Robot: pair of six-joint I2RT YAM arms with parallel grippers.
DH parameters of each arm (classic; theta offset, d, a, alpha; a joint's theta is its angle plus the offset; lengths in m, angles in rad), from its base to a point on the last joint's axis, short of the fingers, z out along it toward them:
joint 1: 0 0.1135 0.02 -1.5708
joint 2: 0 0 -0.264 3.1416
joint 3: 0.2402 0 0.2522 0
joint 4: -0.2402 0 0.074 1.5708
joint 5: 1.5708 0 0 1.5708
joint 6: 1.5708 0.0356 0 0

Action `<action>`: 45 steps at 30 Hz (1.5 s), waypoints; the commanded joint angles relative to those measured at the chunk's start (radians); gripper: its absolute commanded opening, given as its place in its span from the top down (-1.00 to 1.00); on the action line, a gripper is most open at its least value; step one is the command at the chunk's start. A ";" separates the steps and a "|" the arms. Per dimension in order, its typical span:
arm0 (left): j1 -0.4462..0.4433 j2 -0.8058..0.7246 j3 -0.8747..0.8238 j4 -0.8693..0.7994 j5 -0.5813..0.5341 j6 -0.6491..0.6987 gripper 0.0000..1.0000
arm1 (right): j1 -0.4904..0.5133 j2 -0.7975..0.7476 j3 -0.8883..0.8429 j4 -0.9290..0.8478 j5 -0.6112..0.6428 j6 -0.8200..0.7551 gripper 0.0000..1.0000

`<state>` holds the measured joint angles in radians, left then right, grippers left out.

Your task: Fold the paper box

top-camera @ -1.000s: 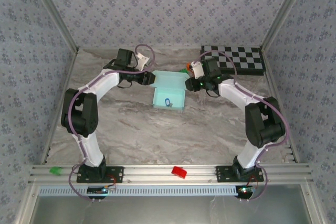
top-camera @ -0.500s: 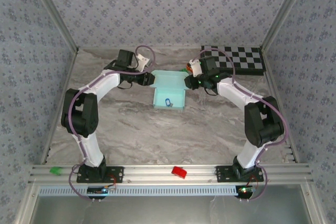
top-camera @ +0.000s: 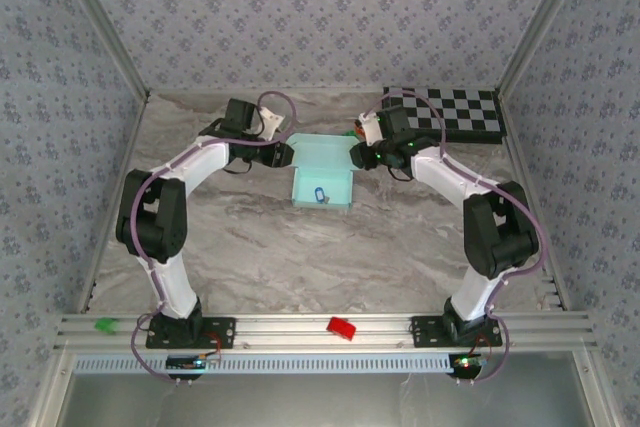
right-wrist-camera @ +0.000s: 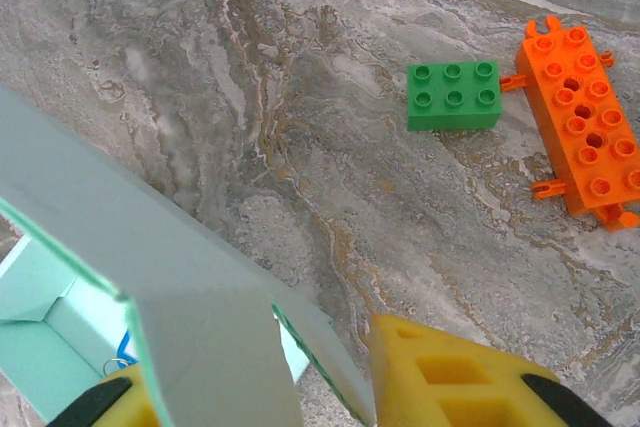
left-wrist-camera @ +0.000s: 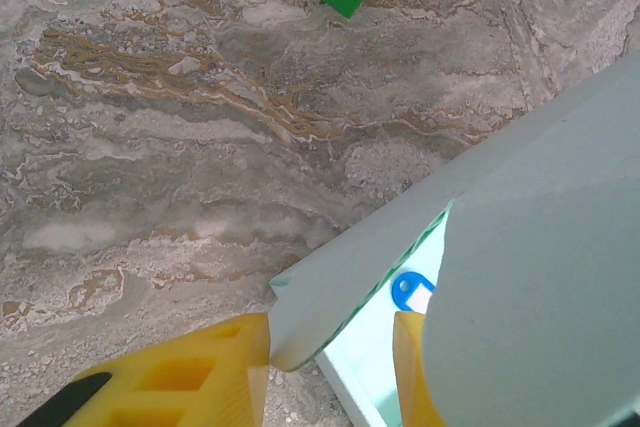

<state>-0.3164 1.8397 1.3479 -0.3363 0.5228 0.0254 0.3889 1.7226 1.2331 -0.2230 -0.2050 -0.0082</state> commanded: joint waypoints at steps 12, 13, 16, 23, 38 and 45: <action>-0.010 -0.028 0.014 0.034 0.007 -0.003 0.12 | 0.010 0.022 0.037 -0.054 0.022 -0.012 0.32; -0.010 -0.027 0.017 0.033 0.006 0.000 0.11 | 0.010 0.022 0.039 -0.056 0.022 -0.013 0.32; -0.010 -0.018 0.031 0.025 0.002 0.012 0.03 | 0.010 0.023 0.037 -0.059 0.019 -0.018 0.31; -0.010 0.008 0.064 0.002 0.008 0.043 -0.02 | 0.009 0.026 0.038 -0.066 0.019 -0.022 0.30; -0.014 0.020 0.067 -0.015 0.020 0.053 0.27 | 0.011 0.028 0.043 -0.071 0.031 -0.018 0.33; -0.024 0.007 0.045 -0.004 0.000 0.047 0.36 | 0.025 0.023 0.045 -0.071 0.056 -0.012 0.37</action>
<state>-0.3302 1.8534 1.3960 -0.3378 0.5224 0.0631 0.4023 1.7359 1.2427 -0.2668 -0.1741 -0.0162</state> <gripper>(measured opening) 0.327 0.315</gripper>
